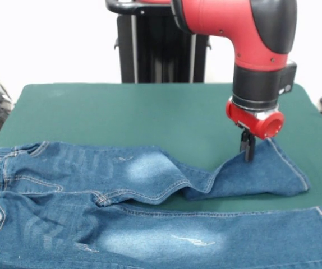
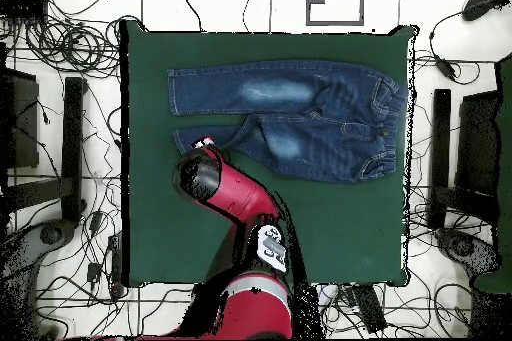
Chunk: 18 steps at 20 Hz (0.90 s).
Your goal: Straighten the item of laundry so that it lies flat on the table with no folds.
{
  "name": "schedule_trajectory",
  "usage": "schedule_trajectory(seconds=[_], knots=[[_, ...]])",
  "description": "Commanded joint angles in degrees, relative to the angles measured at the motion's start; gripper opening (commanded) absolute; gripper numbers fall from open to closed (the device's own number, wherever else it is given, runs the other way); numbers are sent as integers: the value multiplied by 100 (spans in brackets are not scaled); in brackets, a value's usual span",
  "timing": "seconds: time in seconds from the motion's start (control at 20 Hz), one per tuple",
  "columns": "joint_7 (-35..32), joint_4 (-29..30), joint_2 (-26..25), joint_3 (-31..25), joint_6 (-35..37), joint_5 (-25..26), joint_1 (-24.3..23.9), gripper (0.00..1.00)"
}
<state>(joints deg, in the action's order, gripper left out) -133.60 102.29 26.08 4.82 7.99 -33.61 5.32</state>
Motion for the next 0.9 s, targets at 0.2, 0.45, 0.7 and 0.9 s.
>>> schedule_trajectory(seconds=[0.2, 0.45, 0.7, 0.9], knots=[[-1225, -184, 44, -220, 730, -322, 94, 0], [-1224, -173, 77, -231, 797, -314, 80, 0], [-1227, -137, 125, -277, 844, -322, 39, 0], [-1224, -140, 131, -287, 879, -323, 21, 0]])
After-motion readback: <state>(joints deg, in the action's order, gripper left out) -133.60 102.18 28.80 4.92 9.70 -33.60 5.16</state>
